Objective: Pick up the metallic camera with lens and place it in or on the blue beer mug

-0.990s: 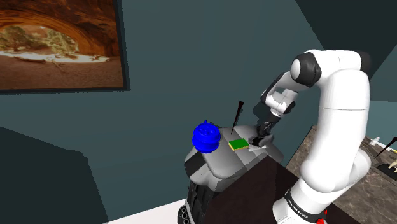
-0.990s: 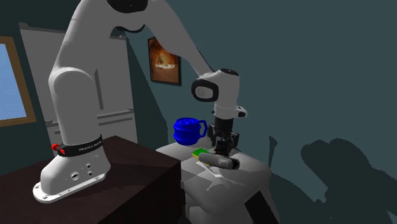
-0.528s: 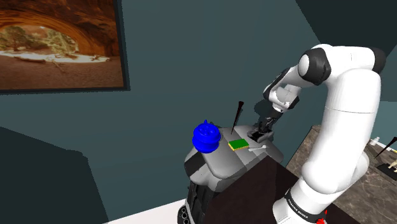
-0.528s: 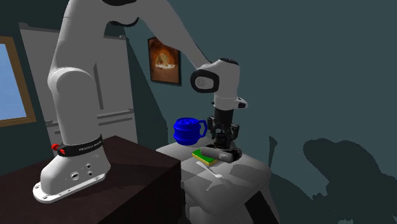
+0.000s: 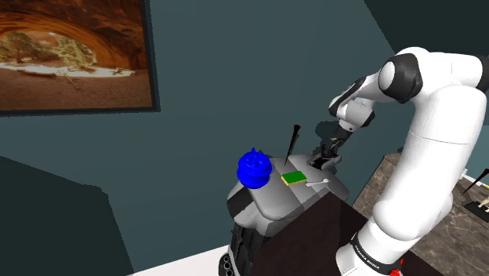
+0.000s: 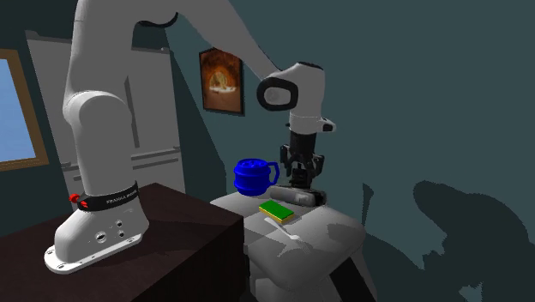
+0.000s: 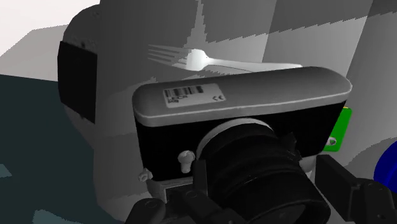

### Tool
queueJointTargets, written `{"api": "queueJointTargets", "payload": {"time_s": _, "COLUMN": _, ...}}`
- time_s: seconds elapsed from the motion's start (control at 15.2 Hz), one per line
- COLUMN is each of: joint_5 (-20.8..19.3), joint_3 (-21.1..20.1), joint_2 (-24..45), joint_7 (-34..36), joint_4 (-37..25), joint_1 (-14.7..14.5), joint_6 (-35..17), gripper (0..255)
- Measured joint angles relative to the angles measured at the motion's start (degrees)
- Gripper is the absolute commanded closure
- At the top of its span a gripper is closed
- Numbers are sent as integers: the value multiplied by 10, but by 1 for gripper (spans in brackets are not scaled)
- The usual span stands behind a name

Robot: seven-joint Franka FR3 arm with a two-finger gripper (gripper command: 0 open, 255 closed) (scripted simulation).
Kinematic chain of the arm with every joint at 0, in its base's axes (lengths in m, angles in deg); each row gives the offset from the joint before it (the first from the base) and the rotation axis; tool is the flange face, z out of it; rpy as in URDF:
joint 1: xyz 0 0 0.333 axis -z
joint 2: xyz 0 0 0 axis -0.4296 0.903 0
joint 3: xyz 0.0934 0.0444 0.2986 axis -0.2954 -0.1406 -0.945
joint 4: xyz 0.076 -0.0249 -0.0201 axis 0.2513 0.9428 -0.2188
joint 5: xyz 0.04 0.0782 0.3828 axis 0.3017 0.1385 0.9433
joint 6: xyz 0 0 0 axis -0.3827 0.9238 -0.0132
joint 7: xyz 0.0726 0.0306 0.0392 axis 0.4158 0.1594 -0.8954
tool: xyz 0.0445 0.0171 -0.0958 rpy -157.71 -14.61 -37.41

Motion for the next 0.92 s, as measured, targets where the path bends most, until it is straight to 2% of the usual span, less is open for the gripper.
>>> {"api": "queueJointTargets", "payload": {"time_s": 0.73, "joint_5": -84, "joint_3": 29, "joint_2": -72, "joint_7": 67, "joint_4": -14, "joint_1": -23, "joint_6": 57, "gripper": 255}}
{"api": "queueJointTargets", "payload": {"time_s": 0.92, "joint_5": -98, "joint_3": 20, "joint_2": -89, "joint_7": 102, "joint_4": 2, "joint_1": -44, "joint_6": 46, "gripper": 255}}
